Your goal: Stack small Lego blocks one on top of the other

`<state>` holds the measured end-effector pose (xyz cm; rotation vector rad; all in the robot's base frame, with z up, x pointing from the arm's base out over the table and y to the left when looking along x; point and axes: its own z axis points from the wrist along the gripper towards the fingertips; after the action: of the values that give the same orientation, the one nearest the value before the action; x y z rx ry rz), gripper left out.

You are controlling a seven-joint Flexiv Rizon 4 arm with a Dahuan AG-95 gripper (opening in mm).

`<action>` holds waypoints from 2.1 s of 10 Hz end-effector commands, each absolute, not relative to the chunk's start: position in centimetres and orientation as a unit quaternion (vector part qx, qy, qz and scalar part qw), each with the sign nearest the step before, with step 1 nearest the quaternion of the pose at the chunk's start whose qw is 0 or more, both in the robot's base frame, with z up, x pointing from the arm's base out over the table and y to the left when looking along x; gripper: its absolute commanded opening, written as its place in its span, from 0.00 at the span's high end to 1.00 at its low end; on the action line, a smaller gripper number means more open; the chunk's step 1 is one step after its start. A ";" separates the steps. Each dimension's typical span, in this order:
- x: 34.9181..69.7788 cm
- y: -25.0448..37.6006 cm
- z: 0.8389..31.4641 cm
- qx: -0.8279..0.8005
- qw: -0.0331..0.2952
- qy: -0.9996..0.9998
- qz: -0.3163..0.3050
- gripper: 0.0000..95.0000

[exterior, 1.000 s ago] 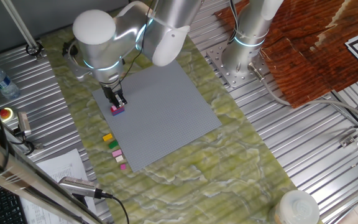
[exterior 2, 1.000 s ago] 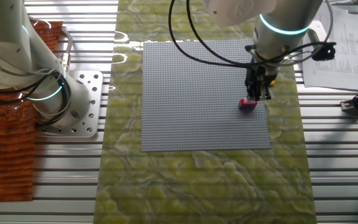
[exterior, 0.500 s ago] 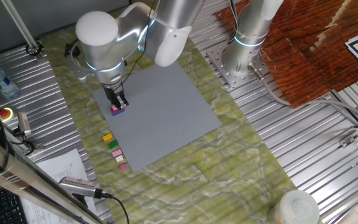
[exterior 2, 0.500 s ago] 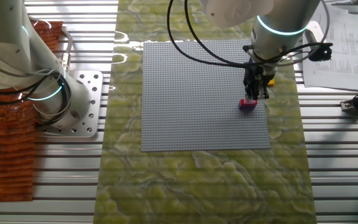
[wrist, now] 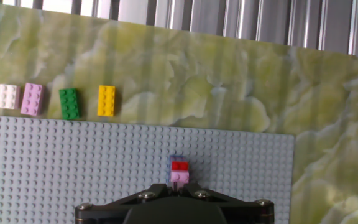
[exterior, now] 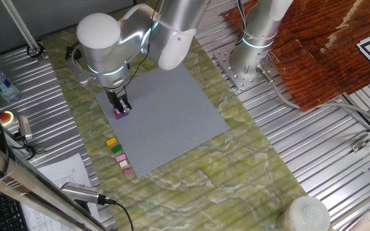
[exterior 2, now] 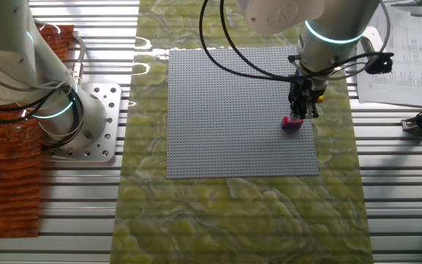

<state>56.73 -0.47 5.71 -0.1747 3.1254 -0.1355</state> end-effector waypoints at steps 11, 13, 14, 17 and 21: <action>56.6 1.1 9.8 -0.052 -0.013 0.998 -0.040 1.00; 55.9 1.8 10.6 -0.047 -0.013 0.998 -0.026 1.00; 55.7 2.0 10.7 -0.045 -0.013 0.999 -0.022 1.00; 54.3 3.1 11.1 -0.017 -0.004 1.000 0.002 1.00; 52.3 3.6 10.0 -0.048 -0.001 0.999 0.013 1.00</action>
<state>52.25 3.56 10.14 -0.0759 3.1350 0.0730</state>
